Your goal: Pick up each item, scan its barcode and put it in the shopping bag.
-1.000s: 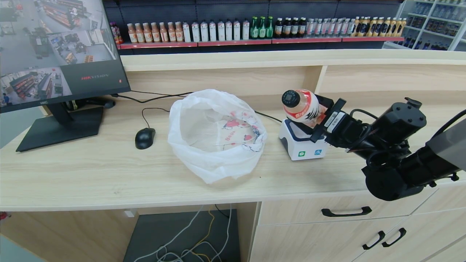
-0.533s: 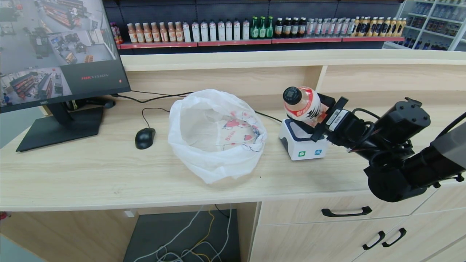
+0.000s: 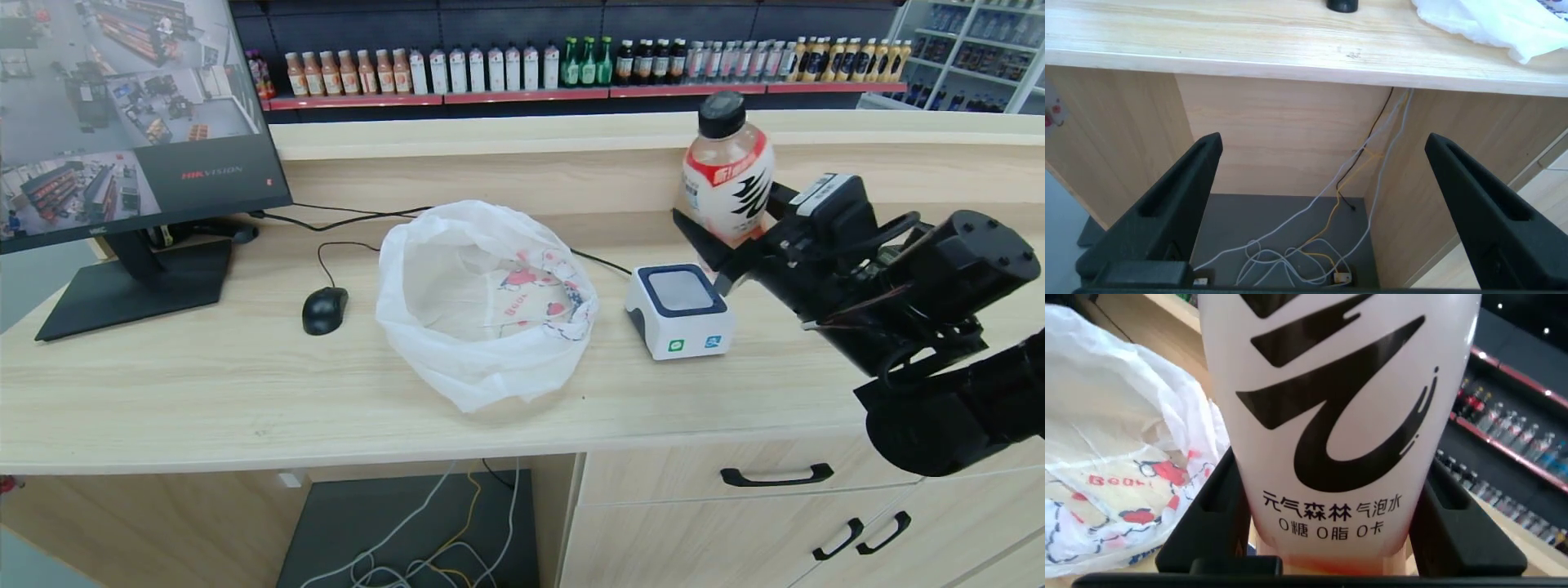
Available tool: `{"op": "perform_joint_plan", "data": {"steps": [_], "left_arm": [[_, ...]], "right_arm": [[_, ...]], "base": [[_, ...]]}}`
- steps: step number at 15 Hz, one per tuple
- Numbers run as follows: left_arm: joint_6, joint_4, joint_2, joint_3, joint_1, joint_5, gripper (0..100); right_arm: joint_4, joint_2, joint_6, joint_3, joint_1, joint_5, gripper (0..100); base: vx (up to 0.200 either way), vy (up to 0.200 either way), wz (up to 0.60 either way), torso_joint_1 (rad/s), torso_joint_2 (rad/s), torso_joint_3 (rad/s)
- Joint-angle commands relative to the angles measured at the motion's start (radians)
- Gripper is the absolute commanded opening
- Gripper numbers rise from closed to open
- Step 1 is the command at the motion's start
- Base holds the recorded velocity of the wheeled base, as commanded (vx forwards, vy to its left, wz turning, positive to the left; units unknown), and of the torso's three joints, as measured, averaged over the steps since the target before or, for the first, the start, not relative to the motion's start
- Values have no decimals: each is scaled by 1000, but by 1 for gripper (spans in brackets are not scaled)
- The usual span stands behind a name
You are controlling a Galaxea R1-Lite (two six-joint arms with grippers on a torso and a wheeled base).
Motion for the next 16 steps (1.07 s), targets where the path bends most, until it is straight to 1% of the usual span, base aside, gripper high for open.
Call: {"op": "perform_joint_plan", "data": {"steps": [1,3,5,7,9,11,12,13,16], "left_arm": [[0,0,0,0,0,0,100],[0,0,0,0,0,0,100],[0,0,0,0,0,0,100],[0,0,0,0,0,0,100],[1,0,0,0,0,0,100],[0,0,0,0,0,0,100],[0,0,0,0,0,0,100],[0,0,0,0,0,0,100],[0,0,0,0,0,0,100]], "right_arm": [[-1,-101,95,92,-3,-76,0],[-1,-112,250,138,-4,-174,0],[-1,-144,320,152,-15,-266,0],[-1,-145,382,166,-7,-278,0],[-1,-147,414,183,0,-280,0],[-1,-153,417,195,13,-341,0],[-1,-148,420,192,37,-381,0],[-1,-142,422,190,60,-399,0],[-1,-121,425,190,83,-406,0]], "base": [[0,0,0,0,0,0],[0,0,0,0,0,0],[0,0,0,0,0,0],[0,0,0,0,0,0],[0,0,0,0,0,0],[0,0,0,0,0,0],[0,0,0,0,0,0],[0,0,0,0,0,0],[0,0,0,0,0,0]]}}
